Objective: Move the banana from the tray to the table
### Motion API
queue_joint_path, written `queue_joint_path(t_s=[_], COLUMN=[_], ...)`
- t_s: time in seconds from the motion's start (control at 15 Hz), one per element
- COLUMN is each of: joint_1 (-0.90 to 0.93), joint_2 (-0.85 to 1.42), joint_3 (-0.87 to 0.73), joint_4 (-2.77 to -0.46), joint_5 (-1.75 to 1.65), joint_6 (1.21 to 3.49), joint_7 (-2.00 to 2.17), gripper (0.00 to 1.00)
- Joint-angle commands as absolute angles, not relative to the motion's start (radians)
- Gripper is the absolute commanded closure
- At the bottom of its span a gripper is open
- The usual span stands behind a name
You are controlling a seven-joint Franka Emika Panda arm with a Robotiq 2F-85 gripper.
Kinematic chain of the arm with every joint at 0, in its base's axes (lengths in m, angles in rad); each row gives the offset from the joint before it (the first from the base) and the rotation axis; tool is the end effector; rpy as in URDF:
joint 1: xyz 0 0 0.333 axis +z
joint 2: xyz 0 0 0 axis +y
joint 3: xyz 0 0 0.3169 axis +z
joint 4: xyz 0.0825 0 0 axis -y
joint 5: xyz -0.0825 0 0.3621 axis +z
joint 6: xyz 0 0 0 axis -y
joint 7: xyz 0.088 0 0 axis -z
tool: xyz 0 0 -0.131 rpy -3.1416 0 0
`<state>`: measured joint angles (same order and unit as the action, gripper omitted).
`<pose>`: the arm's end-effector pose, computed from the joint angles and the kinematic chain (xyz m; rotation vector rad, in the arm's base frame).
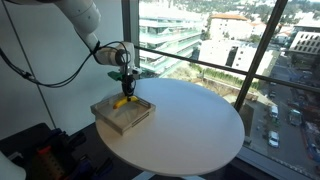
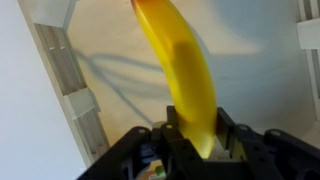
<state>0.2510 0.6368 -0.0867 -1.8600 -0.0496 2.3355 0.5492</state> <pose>0.5965 0.0984 0.1569 2.9582 -0.5000 -0.1800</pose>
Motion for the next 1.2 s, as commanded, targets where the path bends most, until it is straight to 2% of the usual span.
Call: queue_joint_path(t_s=[0.0, 0.67, 1.13], joint_1=[0.249, 0.223, 0.183], joint_2=[0.577, 0.491, 0.440], joint_3=[-0.087, -0.085, -0.062], joint_4=[-1.878, -1.894, -1.923], joint_5=[-0.042, -0.044, -0.032], joint_6=[2.278, 2.187, 2.250], joint_7=[0.586, 0.687, 0.661], gripper=[0.84, 0.84, 0.84])
